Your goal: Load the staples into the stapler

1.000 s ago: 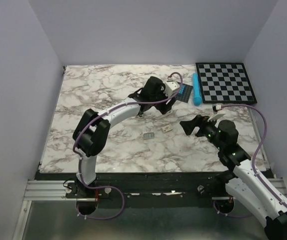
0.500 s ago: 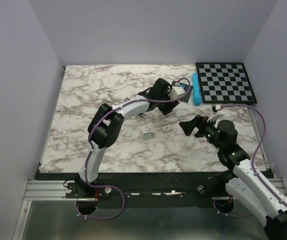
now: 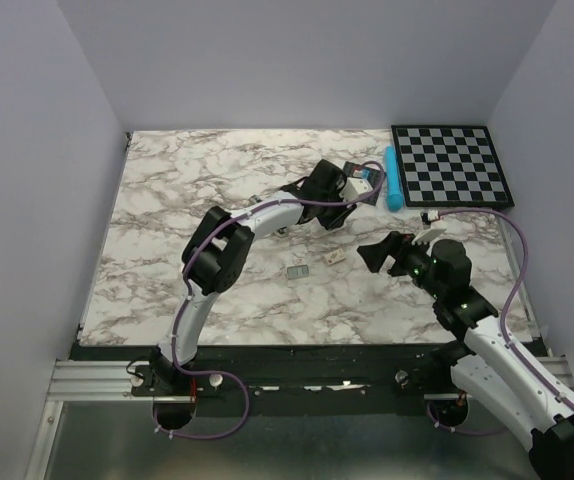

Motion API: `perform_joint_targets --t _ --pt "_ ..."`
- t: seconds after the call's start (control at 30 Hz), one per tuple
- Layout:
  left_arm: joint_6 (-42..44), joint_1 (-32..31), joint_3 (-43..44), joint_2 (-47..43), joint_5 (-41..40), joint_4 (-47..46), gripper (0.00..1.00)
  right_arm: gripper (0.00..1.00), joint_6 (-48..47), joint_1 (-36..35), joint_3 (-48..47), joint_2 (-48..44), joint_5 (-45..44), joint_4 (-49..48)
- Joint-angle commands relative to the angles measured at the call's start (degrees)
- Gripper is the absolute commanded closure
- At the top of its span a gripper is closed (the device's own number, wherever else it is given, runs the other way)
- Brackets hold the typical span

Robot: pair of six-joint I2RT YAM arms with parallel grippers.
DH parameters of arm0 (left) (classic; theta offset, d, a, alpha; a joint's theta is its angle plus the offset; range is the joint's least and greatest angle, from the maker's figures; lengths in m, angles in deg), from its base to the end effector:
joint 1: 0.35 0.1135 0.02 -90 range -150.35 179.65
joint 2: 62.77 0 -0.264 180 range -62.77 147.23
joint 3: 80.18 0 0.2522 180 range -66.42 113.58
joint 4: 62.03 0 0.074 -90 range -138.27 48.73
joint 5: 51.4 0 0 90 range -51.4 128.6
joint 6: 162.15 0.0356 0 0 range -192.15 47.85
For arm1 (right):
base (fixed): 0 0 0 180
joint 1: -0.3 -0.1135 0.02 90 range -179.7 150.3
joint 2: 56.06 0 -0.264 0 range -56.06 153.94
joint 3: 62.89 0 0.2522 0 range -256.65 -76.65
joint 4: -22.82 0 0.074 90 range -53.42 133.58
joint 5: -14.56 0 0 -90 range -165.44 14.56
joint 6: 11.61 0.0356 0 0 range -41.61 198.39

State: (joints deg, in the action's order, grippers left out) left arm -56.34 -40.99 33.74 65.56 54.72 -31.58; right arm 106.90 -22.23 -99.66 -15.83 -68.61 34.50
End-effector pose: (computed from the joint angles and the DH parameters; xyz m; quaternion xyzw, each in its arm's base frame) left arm 0.3765 -0.3362 0.1815 0.4798 0.7801 -0.2081 0.3433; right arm 0.1607 0.0712 0.2402 0.0052 0.7935 0.3041 0.5271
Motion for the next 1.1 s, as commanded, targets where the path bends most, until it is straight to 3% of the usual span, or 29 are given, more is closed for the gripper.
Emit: perform_joint_targets --t 0.0,0.07,0.2,0.33,0.6,0.83,1.07 --pt "0.4 -0.5 0.3 -1.4 3.3 0.6 0.91 0.00 0.7 0.1 0.0 0.3 -1.7 1.6" --pt "0.2 -0.5 -1.6 -4.1 4.3 -0.4 1.00 0.00 0.7 0.0 -1.2 0.4 -2.4 1.9" --pt "-3.0 -0.4 -9.3 -11.9 5.3 -8.2 1.00 0.00 0.3 0.0 -3.6 1.5 -2.3 7.1" --pt "-10.8 -0.5 -24.2 -24.6 8.1 -21.4 1.00 0.00 0.4 0.1 -7.2 3.0 -0.5 11.7" --pt "-22.1 -1.8 -42.1 -39.7 13.1 -41.4 1.00 0.00 3.0 0.1 -10.2 2.2 5.4 12.5" --pt "-22.8 -6.3 -50.0 -49.0 8.8 -45.2 1.00 0.10 4.5 0.2 -11.9 2.3 11.2 12.2" --pt "-22.2 -8.3 -51.6 -51.3 7.4 -46.4 1.00 0.19 6.7 0.1 -10.8 2.8 13.5 10.1"
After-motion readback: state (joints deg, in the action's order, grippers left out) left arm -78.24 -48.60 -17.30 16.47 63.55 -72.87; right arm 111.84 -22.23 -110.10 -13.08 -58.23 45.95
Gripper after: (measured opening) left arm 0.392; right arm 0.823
